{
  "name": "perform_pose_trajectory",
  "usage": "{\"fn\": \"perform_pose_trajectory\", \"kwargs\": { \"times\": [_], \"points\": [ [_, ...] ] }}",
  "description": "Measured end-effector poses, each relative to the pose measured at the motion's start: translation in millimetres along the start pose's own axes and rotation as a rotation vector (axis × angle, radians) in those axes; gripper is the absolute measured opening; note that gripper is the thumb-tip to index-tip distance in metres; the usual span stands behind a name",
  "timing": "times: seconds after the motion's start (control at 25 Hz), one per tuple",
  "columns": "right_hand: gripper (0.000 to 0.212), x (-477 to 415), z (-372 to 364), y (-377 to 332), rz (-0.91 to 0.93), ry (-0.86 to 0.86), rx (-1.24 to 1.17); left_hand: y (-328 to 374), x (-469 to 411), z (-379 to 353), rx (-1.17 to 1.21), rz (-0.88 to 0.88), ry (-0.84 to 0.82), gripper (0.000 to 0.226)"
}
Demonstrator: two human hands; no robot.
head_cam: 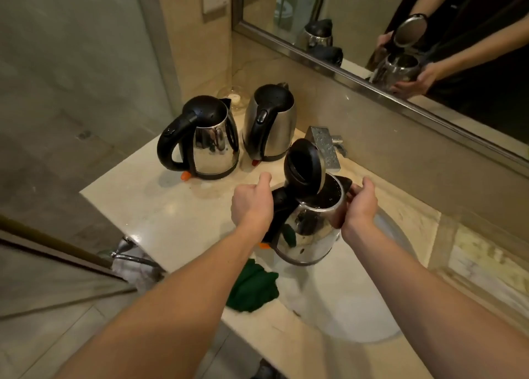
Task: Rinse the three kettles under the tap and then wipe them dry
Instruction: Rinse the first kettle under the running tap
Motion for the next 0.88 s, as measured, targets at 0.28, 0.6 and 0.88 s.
{"fn": "perform_pose_trajectory", "kwargs": {
  "times": [0.28, 0.6, 0.88],
  "points": [
    [0.052, 77.0, -59.9, 0.9, 0.274, -0.058, 0.275, 22.0, -7.7, 72.2, 0.024, -0.053, 0.047, 0.042],
    [0.061, 182.6, -139.2, -8.9, 0.925, -0.002, 0.536, 29.0, -20.1, 126.2, -0.008, -0.122, 0.113, 0.047],
    [0.076, 130.3, -142.5, 6.2, 0.648, 0.165, 0.84, 22.1, -22.9, 155.8, 0.026, -0.091, 0.174, 0.049]
  ]
}}
Point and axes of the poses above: each hand's wrist, its own x-axis away from the middle knuckle, its own z-axis out of the back of the hand, y = z × x, the point moved 7 cm from there along -x, towards the middle knuckle, and after that the axes turned 5 degrees about -z, right-handed, at the moved point
